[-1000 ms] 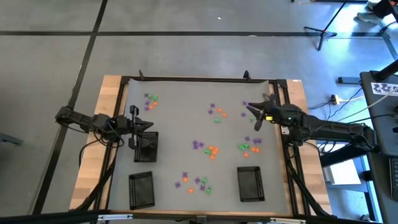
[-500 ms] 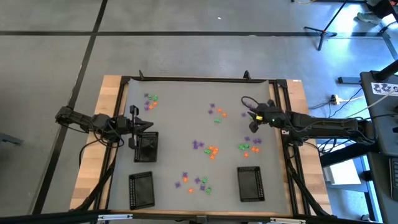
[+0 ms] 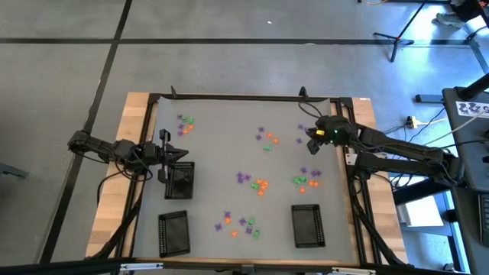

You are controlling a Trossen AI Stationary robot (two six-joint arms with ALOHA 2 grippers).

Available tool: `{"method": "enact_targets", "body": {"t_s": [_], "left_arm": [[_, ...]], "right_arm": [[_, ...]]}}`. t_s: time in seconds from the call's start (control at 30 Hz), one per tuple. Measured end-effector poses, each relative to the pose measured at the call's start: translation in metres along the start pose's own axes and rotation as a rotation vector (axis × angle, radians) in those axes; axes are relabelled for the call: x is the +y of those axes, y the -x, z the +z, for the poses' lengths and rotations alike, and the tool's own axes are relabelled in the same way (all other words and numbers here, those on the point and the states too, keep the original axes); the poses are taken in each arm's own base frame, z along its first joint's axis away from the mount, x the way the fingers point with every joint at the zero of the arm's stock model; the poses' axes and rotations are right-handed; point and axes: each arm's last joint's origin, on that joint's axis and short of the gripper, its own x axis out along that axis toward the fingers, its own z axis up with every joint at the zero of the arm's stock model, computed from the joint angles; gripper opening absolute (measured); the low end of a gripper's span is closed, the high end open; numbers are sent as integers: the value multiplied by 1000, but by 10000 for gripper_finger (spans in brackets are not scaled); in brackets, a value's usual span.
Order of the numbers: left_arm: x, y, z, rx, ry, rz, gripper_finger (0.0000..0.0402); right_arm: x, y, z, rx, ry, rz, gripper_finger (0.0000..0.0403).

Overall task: Sort Halloween decoration
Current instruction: Put the green skeleton toy into the bottom right black basket

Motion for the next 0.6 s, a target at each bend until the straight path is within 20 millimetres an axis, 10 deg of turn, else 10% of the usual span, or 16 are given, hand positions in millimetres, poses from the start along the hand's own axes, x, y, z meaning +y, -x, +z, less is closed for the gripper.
{"method": "enact_targets", "body": {"t_s": [0.6], "left_arm": [[0,0,0,0,0,0,0]], "right_arm": [[0,-54,-31,375,-206,-200,83]]}}
